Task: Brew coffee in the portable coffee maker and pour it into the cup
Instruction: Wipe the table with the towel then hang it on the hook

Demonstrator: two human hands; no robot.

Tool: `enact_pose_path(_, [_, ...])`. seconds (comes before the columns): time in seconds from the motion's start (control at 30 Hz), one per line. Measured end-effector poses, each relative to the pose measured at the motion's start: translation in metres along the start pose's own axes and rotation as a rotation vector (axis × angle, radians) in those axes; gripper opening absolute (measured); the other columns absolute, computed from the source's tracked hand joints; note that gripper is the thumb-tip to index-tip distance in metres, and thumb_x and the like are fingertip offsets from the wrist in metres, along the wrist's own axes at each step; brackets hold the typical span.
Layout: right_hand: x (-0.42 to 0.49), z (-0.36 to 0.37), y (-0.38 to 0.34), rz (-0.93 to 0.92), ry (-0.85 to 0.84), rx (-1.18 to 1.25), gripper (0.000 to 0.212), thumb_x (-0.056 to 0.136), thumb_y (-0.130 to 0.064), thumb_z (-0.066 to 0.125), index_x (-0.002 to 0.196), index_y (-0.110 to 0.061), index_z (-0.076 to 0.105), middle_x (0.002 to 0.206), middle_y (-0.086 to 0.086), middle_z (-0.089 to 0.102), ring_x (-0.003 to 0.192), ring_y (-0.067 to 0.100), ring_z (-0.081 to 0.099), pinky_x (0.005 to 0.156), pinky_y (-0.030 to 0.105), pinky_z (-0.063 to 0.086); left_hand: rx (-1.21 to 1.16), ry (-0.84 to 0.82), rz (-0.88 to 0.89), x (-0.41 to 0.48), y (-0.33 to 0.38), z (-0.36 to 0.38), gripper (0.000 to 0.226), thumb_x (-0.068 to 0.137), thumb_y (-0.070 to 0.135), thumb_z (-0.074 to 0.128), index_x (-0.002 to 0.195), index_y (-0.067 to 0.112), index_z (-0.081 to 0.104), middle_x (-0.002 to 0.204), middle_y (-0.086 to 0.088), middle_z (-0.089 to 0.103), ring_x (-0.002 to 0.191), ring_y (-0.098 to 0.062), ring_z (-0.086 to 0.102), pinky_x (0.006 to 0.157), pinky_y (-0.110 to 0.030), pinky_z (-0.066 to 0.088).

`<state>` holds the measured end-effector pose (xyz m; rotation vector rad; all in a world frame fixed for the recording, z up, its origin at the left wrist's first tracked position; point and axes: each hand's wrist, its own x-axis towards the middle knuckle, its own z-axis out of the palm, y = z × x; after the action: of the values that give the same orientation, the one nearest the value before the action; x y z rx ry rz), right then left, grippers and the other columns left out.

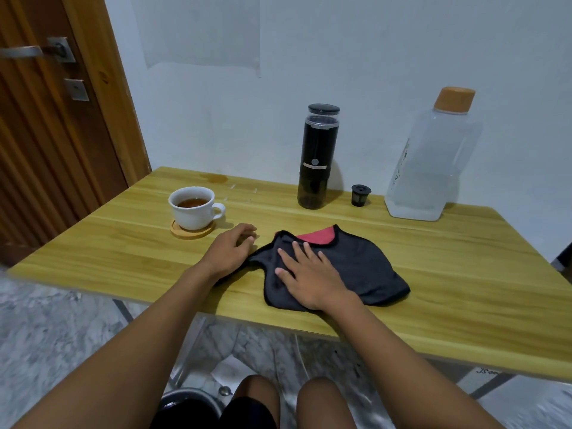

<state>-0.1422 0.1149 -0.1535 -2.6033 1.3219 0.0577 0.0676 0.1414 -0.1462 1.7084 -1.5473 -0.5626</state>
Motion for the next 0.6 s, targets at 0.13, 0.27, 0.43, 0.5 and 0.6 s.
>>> enact_pose_path(0.13, [0.017,0.0,-0.018,-0.045,-0.003,0.005,0.06,0.104,-0.057,0.014,0.16,-0.035,0.006,0.168,0.001,-0.006,0.154,0.021,-0.01,0.122,0.044,-0.004,-0.069,-0.009,-0.025,0.002,-0.002,-0.002,0.031,0.105,0.013,0.048,0.135,0.012,0.058,0.129,-0.006,0.065,0.12,-0.018,0.058,0.093,-0.026,0.044])
enact_pose_path(0.27, [0.021,-0.007,-0.023,-0.073,-0.014,0.046,0.061,0.104,-0.057,0.02,0.16,-0.033,0.013,0.169,0.002,0.0,0.155,0.021,-0.005,0.123,0.044,-0.001,-0.089,-0.015,-0.027,0.004,-0.003,-0.004,0.034,0.103,0.004,0.043,0.129,0.013,0.063,0.125,-0.004,0.065,0.119,-0.017,0.058,0.09,-0.02,0.043])
enact_pose_path(0.43, [0.002,-0.016,-0.031,-0.081,0.285,0.252,0.054,0.096,-0.061,0.047,0.137,-0.028,0.057,0.146,0.0,0.049,0.135,0.021,0.043,0.11,0.042,0.032,-0.05,-0.123,0.001,0.004,-0.004,-0.012,0.054,0.087,-0.019,0.035,0.109,0.021,0.066,0.119,-0.006,0.067,0.122,-0.021,0.059,0.095,-0.019,0.046])
enact_pose_path(0.5, [-0.006,-0.017,-0.039,-0.118,0.232,0.216,0.062,0.088,-0.07,0.052,0.134,-0.029,0.058,0.138,0.0,0.051,0.129,0.023,0.045,0.107,0.044,0.036,0.009,-0.171,0.019,0.005,-0.003,-0.018,0.059,0.084,-0.02,0.037,0.1,0.029,0.067,0.12,-0.005,0.067,0.12,-0.022,0.059,0.093,-0.022,0.047])
enact_pose_path(0.6, [-0.01,-0.018,-0.047,-0.099,0.126,0.138,0.065,0.086,-0.069,0.057,0.136,-0.028,0.057,0.137,0.003,0.049,0.128,0.027,0.043,0.111,0.053,0.033,0.103,-0.243,0.05,0.006,-0.001,-0.025,0.056,0.089,-0.015,0.042,0.091,0.034,0.069,0.129,-0.007,0.066,0.121,-0.024,0.06,0.102,-0.037,0.05])
